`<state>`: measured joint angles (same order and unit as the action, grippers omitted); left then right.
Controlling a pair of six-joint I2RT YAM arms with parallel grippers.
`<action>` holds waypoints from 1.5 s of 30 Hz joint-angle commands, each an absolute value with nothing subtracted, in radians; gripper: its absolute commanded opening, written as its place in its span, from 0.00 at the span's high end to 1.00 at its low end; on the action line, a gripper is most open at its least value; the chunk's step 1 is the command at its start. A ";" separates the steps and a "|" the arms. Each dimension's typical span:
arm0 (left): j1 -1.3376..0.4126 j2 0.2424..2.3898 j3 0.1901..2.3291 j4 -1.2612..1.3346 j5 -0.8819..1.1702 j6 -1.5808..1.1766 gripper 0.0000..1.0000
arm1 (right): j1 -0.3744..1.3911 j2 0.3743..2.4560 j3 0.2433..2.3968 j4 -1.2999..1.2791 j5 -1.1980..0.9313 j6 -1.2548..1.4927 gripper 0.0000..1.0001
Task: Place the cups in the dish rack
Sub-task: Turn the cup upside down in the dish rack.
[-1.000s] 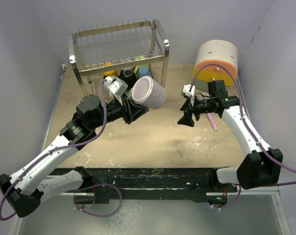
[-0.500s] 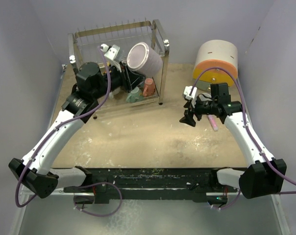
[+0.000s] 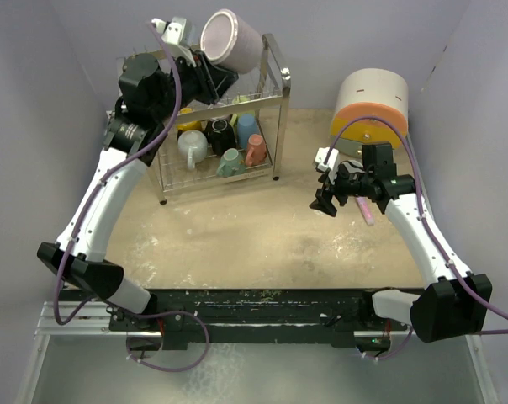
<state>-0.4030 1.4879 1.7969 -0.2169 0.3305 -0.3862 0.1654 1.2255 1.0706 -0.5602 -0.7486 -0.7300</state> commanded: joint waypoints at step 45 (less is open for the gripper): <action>-0.258 1.963 2.411 -0.451 0.196 -0.171 0.96 | 0.164 1.198 1.029 -0.506 -0.716 -0.767 0.07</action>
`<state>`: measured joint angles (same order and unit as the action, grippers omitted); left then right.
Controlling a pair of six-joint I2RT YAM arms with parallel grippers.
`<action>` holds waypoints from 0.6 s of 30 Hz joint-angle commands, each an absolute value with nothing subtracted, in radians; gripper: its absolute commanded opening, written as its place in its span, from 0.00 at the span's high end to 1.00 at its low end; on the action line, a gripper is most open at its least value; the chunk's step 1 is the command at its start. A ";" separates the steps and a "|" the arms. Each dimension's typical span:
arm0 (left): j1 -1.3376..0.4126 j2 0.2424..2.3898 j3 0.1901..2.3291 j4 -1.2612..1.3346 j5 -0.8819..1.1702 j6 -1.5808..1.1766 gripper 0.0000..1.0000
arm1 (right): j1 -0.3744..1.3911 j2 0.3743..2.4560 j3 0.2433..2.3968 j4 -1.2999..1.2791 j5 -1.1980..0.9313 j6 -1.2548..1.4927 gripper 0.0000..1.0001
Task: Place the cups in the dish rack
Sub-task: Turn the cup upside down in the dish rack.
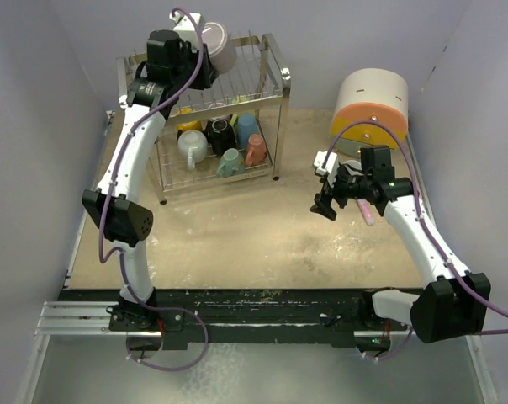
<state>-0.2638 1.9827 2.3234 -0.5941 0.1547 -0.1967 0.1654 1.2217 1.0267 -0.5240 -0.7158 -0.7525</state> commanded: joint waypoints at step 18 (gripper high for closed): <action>-0.257 1.994 2.411 -0.481 0.212 -0.153 0.81 | 0.164 1.195 1.027 -0.506 -0.712 -0.775 0.00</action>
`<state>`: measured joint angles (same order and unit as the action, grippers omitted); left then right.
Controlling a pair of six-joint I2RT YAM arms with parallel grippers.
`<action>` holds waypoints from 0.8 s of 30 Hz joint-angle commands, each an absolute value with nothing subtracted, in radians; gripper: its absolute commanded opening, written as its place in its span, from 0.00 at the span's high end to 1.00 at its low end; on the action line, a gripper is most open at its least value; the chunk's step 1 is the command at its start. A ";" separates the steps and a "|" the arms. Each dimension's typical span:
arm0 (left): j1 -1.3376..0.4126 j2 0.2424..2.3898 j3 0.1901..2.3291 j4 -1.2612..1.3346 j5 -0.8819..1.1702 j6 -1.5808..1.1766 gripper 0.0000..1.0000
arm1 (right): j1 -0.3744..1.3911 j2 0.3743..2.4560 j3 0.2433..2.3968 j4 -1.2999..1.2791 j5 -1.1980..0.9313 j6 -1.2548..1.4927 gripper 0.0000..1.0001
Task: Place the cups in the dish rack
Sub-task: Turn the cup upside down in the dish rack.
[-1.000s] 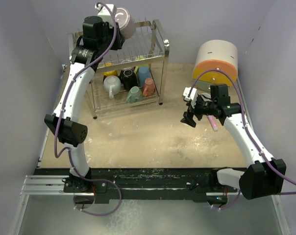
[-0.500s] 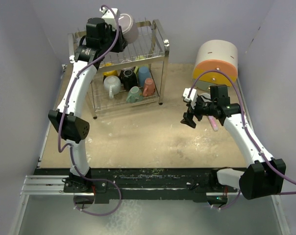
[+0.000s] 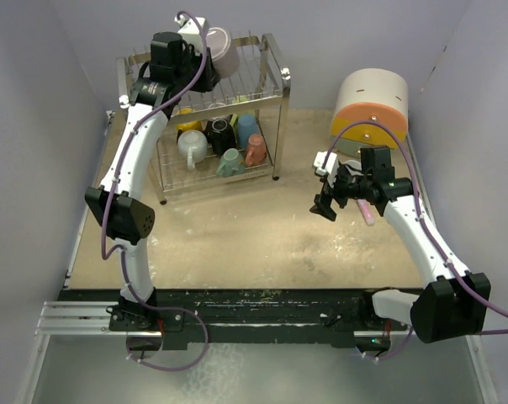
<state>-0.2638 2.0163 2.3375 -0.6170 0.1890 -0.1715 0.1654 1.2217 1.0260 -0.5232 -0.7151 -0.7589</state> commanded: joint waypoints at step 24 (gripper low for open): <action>-0.258 1.949 2.371 -0.454 0.247 -0.162 0.66 | 0.165 1.190 1.025 -0.508 -0.718 -0.780 0.00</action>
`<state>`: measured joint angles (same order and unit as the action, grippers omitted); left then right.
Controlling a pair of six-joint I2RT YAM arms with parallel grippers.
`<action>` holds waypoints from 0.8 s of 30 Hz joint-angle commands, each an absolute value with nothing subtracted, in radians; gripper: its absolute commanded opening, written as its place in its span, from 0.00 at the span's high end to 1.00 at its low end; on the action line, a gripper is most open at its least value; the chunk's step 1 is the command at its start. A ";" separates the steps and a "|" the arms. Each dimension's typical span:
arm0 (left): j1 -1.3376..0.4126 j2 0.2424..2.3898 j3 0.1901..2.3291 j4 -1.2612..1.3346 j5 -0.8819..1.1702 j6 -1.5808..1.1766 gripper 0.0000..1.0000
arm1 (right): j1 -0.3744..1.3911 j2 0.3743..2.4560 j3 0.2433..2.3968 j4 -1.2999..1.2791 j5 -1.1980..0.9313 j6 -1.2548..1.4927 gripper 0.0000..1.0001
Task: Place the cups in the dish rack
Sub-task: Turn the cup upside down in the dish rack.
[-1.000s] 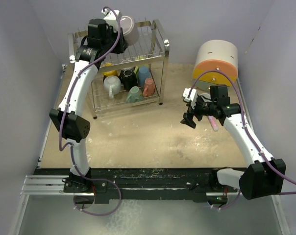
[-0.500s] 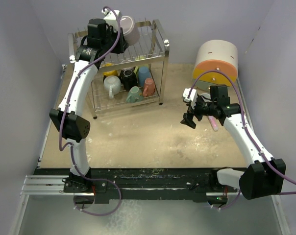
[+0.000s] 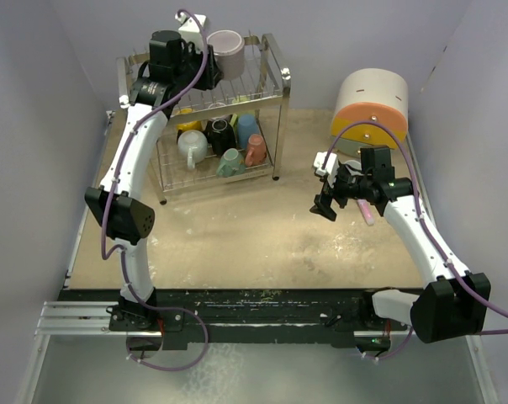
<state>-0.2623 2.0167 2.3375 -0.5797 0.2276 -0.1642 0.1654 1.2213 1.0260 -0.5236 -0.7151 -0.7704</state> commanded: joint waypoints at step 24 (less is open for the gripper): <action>-0.258 1.628 2.010 -0.162 0.212 -0.250 0.22 | 0.165 1.187 1.023 -0.506 -0.718 -0.781 0.00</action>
<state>-0.2623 1.7290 2.0792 -0.3107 0.2161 -0.2089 0.1654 1.2095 1.0256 -0.5236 -0.7155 -0.7708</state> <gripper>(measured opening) 0.759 0.998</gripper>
